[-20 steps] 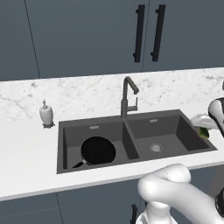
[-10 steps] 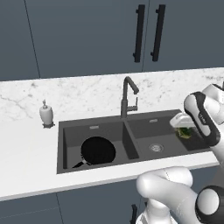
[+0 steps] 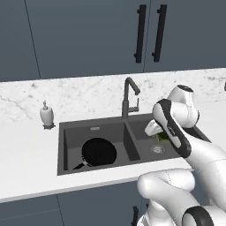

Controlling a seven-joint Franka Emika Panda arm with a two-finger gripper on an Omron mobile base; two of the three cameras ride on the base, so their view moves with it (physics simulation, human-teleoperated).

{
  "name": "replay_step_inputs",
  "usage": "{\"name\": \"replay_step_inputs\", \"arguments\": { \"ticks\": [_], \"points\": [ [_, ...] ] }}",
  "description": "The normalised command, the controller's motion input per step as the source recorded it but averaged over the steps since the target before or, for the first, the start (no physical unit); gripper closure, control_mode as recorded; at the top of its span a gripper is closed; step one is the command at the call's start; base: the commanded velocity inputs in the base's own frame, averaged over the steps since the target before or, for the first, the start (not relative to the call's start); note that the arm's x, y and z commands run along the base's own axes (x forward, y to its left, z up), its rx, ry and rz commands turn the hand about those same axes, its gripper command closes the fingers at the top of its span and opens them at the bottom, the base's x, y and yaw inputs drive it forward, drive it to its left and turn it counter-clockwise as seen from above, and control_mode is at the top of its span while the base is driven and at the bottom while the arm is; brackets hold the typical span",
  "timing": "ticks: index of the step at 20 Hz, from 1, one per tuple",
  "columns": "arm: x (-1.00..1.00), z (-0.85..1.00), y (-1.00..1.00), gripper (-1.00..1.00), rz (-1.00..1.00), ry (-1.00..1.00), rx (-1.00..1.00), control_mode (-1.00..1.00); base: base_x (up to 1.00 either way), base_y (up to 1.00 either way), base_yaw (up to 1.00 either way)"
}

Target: Pick the pan and sponge and place them into the sink. Then turn on the water.

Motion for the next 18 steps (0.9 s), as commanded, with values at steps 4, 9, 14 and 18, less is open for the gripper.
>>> {"name": "replay_step_inputs", "arguments": {
  "ticks": [4,9,14,18],
  "points": [
    [0.24,-0.04,1.00,1.00,0.07,0.03,-0.14,-1.00,0.00,0.00,0.00],
    [0.46,-0.26,1.00,1.00,0.03,0.06,-0.12,-1.00,0.00,0.00,0.00],
    [0.76,-0.40,1.00,1.00,0.00,0.13,-0.07,-1.00,0.00,0.00,0.00],
    [0.76,-0.44,0.96,1.00,0.00,0.14,-0.01,-1.00,0.00,0.00,0.00]
  ]
}}
